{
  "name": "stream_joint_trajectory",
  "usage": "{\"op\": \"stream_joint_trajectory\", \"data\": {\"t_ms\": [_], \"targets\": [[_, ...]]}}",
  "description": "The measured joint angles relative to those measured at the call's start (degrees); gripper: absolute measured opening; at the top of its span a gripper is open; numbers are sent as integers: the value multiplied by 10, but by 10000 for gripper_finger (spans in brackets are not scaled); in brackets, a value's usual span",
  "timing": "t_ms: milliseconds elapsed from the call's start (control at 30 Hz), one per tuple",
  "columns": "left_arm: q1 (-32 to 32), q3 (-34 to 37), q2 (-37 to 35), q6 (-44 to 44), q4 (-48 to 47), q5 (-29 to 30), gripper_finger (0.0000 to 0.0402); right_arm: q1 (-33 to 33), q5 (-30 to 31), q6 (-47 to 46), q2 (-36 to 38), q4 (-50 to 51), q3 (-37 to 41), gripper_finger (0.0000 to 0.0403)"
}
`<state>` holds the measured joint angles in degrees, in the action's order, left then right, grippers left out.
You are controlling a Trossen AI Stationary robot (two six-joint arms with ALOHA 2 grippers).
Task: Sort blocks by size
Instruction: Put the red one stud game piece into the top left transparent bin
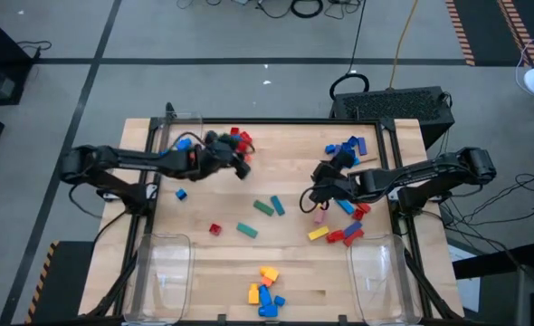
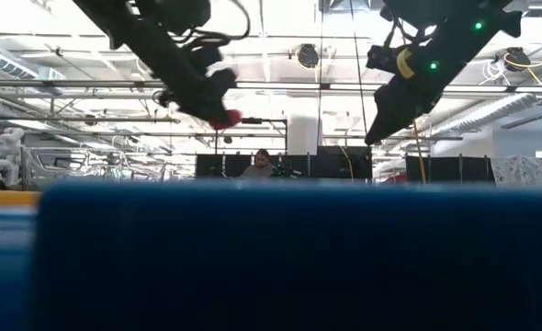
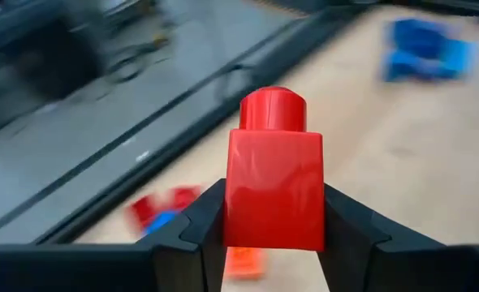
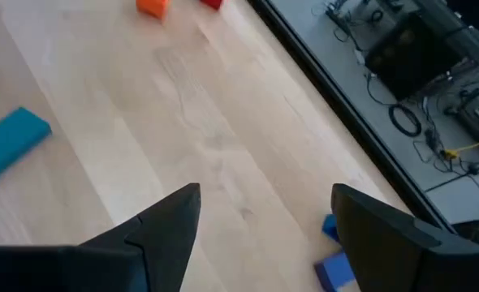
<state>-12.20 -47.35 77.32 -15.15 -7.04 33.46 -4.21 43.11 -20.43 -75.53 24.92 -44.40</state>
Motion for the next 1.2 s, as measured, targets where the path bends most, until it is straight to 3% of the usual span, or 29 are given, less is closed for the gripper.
{"op": "stream_joint_trajectory", "data": {"t_ms": [133,333,600,900,1033,1200], "targets": [[-47,0,-31,-74,-115,26,151,4,3,0,0,14,6,258],[-125,1,-40,-144,-239,21,152,9,3,-8,0,14,22,258],[-202,20,-40,-161,-253,-18,153,9,-1,-15,0,16,29,258],[-236,27,-40,-162,-254,-18,154,9,-15,-15,0,17,29,258],[-235,27,-40,-143,-254,-19,182,9,-15,-15,0,28,29,258],[-234,27,-40,-145,-257,-18,252,9,-15,-26,0,55,29,258]]}}
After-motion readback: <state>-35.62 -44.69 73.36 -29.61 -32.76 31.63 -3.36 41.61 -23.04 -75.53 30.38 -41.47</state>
